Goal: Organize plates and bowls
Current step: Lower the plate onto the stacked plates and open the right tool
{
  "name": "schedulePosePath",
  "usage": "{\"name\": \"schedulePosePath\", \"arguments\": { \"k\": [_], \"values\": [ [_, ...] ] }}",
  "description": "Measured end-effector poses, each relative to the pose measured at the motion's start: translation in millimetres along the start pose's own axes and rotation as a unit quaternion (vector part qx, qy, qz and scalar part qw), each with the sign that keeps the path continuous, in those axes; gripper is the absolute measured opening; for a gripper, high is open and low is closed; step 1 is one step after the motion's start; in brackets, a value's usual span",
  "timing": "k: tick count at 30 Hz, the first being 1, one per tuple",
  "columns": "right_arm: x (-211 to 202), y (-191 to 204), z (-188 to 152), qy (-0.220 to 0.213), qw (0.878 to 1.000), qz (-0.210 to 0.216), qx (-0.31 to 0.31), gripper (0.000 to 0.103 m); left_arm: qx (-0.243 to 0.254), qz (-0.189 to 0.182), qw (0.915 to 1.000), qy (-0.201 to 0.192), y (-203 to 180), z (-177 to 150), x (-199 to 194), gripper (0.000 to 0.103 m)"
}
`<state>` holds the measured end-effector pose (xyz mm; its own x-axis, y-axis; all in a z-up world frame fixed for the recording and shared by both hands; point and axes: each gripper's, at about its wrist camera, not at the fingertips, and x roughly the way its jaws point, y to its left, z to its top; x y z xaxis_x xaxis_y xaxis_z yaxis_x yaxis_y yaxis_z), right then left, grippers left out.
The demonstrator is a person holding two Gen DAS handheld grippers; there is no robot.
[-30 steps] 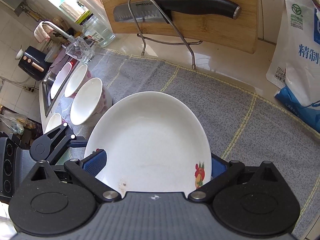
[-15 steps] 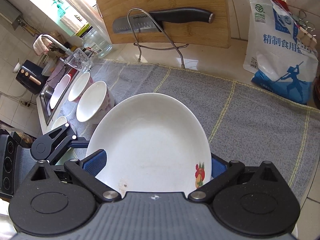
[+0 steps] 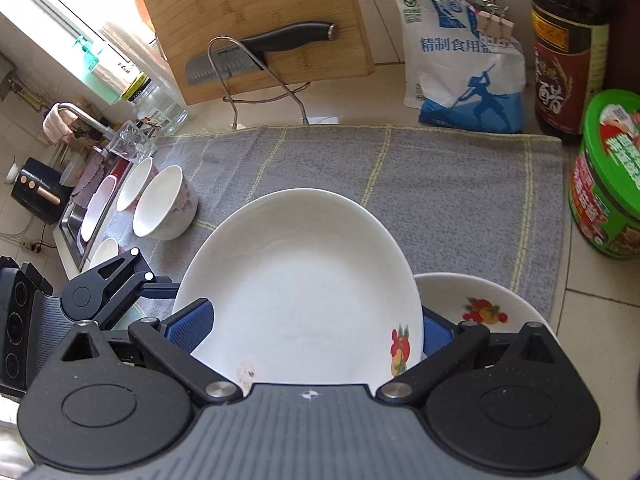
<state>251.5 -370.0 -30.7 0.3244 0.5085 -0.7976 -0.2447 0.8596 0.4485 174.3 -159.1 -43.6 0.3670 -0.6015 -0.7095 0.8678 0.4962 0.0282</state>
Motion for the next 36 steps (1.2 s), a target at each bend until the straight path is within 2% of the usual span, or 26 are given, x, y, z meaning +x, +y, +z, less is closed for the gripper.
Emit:
{"name": "schedulePosePath", "arguments": {
  "k": [10, 20, 36],
  "values": [
    [-25, -24, -36, -0.017, 0.999, -0.019, 0.040, 0.103, 0.028, -0.037, 0.9989, 0.005, -28, 15, 17, 0.100],
    [-43, -42, -64, -0.034, 0.996, -0.035, 0.076, 0.103, 0.055, -0.065, 0.9964, 0.009, -34, 22, 29, 0.100],
    [-49, -61, -80, -0.040, 0.993, -0.041, 0.101, 0.103, 0.056, -0.086, 0.9943, 0.030, -38, 30, 50, 0.100]
  ]
}}
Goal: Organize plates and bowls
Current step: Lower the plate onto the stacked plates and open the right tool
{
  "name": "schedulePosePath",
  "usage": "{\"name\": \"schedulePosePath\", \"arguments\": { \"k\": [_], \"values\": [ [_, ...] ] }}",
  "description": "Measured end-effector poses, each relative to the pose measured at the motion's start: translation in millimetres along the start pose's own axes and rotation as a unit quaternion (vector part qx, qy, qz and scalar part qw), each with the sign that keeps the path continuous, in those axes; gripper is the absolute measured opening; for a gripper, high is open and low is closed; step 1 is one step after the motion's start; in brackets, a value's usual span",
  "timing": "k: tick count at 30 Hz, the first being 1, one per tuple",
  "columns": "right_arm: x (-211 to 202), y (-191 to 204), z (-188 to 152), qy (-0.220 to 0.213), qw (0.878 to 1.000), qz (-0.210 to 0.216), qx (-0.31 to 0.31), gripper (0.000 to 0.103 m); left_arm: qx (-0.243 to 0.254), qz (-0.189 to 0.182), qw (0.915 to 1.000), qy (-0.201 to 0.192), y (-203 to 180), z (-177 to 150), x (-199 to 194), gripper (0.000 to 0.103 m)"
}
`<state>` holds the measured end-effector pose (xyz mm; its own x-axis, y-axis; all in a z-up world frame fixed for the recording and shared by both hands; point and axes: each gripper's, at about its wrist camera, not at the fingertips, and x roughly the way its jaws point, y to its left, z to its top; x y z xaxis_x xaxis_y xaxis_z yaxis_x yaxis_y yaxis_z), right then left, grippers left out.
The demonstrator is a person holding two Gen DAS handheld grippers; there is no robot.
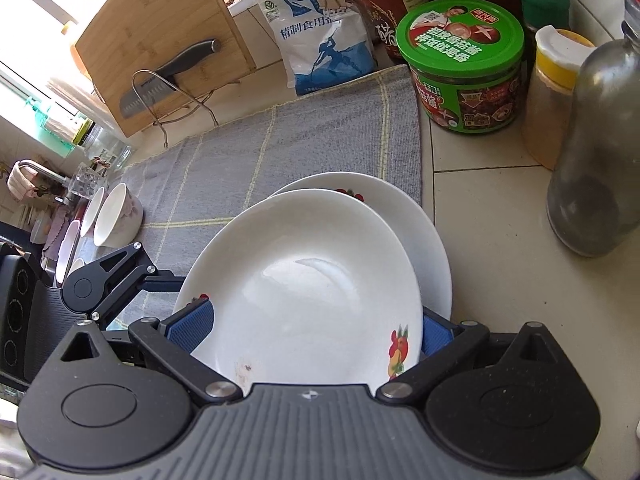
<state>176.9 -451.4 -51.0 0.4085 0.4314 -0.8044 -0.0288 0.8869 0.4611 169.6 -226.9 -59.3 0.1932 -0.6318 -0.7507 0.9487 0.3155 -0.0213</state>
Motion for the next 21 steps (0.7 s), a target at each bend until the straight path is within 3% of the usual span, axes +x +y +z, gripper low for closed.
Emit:
{"name": "schedulePosePath", "arguments": {
  "k": [11, 21],
  "values": [
    [-9, -4, -7, -0.009, 1.000, -0.004, 0.012, 0.103, 0.015, 0.009, 0.9998, 0.002, 3, 2, 6, 0.100],
    [-15, 13, -11, -0.022, 0.999, -0.036, -0.009, 0.103, 0.023, 0.010, 0.9997, -0.007, 3, 2, 6, 0.100]
  ]
}}
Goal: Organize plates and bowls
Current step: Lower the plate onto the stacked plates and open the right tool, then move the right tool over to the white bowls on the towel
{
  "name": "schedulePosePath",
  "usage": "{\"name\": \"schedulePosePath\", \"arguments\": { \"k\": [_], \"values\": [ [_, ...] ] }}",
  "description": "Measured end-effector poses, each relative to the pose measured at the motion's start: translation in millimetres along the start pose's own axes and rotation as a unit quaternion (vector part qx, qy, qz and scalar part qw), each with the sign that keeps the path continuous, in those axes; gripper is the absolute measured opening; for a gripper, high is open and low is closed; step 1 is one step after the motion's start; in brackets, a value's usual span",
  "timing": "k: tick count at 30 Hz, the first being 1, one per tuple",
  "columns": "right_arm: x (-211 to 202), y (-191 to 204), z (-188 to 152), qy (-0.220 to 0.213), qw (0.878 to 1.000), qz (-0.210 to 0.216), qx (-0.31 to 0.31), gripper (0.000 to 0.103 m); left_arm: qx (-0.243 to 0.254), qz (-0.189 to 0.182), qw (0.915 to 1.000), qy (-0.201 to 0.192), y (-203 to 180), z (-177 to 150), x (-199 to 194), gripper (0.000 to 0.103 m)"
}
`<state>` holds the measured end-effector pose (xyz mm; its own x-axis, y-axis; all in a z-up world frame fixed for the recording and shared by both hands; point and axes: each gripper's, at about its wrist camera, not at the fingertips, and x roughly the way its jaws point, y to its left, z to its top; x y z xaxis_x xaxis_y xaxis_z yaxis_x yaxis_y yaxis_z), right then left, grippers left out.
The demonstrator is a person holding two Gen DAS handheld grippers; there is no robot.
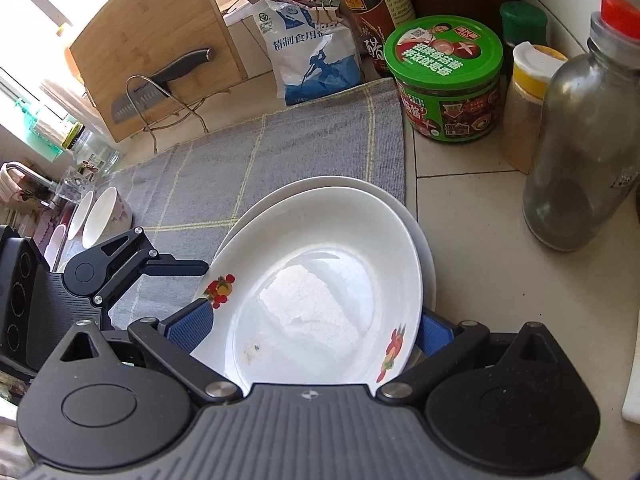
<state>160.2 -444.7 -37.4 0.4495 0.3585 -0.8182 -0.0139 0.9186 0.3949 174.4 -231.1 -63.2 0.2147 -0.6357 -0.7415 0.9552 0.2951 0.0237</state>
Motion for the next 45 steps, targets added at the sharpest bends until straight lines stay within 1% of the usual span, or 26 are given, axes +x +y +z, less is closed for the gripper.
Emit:
{"name": "schedulePosePath", "arguments": {
  "k": [5, 17, 22, 26, 31, 35, 39, 42, 45],
  "values": [
    [0, 8, -3, 0.000, 1.000, -0.022, -0.010, 0.103, 0.005, 0.002, 1.0000, -0.004, -2, 0, 0, 0.100],
    [2, 14, -14, 0.009, 0.999, -0.049, -0.016, 0.103, -0.002, 0.009, 0.9999, -0.009, -1, -2, -1, 0.100],
    [4, 16, -21, 0.017, 0.996, -0.083, -0.022, 0.103, -0.009, 0.012, 0.9998, -0.013, -2, -5, -3, 0.100],
    [2, 23, -25, 0.005, 0.993, -0.107, -0.043, 0.103, -0.018, 0.018, 0.9994, -0.024, -2, -6, -9, 0.100],
    [-4, 44, -29, -0.042, 0.988, -0.126, -0.084, 0.103, -0.043, 0.029, 0.9980, -0.038, -4, -10, -21, 0.100],
    [-1, 61, -27, -0.074, 0.983, -0.124, -0.113, 0.103, -0.070, 0.039, 0.9957, -0.047, -6, -15, -32, 0.100],
    [6, 83, -24, -0.088, 0.977, -0.119, -0.153, 0.103, -0.100, 0.061, 0.9914, -0.057, -9, -22, -46, 0.100],
    [13, 98, -23, -0.088, 0.974, -0.104, -0.184, 0.103, -0.128, 0.085, 0.9859, -0.065, -10, -29, -58, 0.100],
    [22, 112, -23, -0.082, 0.971, -0.076, -0.209, 0.103, -0.164, 0.117, 0.9770, -0.069, -12, -39, -69, 0.100]
  ]
}}
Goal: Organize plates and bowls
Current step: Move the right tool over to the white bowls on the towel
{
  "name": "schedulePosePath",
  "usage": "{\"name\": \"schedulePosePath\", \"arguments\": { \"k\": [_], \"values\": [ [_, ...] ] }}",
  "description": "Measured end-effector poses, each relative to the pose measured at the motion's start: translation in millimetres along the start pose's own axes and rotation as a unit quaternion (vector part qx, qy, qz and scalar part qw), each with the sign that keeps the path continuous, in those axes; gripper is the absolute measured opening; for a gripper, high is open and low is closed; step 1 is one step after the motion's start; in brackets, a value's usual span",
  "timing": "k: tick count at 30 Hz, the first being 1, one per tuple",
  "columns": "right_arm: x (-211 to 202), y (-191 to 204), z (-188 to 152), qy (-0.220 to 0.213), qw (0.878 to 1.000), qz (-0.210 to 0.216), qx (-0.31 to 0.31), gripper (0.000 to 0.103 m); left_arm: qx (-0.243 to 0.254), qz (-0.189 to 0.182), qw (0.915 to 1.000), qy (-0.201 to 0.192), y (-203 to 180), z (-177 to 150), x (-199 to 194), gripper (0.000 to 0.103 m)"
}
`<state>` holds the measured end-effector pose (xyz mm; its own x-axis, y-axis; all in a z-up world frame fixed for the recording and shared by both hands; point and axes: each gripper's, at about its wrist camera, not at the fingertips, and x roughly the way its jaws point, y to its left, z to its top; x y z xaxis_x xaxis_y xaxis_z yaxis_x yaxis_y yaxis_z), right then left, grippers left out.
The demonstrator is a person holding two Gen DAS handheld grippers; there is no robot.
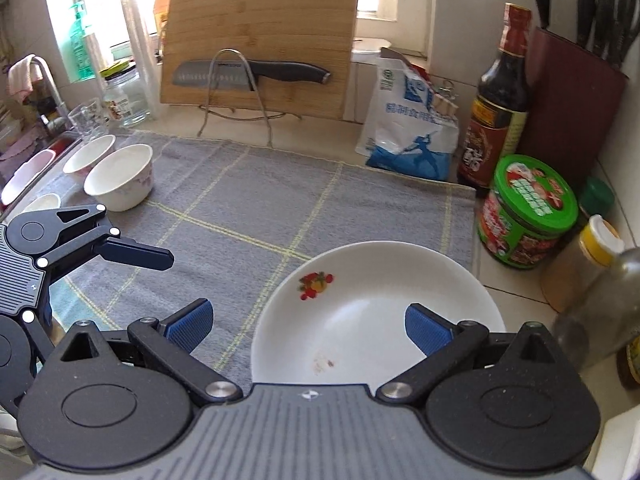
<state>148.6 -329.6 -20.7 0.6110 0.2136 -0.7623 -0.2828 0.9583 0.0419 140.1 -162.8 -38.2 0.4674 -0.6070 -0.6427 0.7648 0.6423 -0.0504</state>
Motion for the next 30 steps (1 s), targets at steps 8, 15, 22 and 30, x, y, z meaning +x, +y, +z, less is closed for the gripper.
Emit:
{"name": "schedulePosePath", "arguments": {
  "k": [8, 15, 22, 30],
  "values": [
    [21, 46, 13, -0.004, 0.993, 0.072, -0.092, 0.103, -0.104, 0.123, 0.9869, -0.006, 12, -30, -44, 0.100],
    [27, 103, 25, -0.022, 0.978, 0.122, -0.165, 0.103, -0.136, 0.208, 0.9683, -0.023, 26, -61, -91, 0.101],
    [41, 160, 41, -0.013, 0.973, 0.140, -0.182, 0.103, -0.139, 0.247, 0.9588, -0.016, 62, -95, -128, 0.101],
    [71, 228, 52, -0.003, 0.970, 0.157, -0.187, 0.103, -0.121, 0.286, 0.9505, -0.011, 101, -132, -163, 0.101]
  ]
}}
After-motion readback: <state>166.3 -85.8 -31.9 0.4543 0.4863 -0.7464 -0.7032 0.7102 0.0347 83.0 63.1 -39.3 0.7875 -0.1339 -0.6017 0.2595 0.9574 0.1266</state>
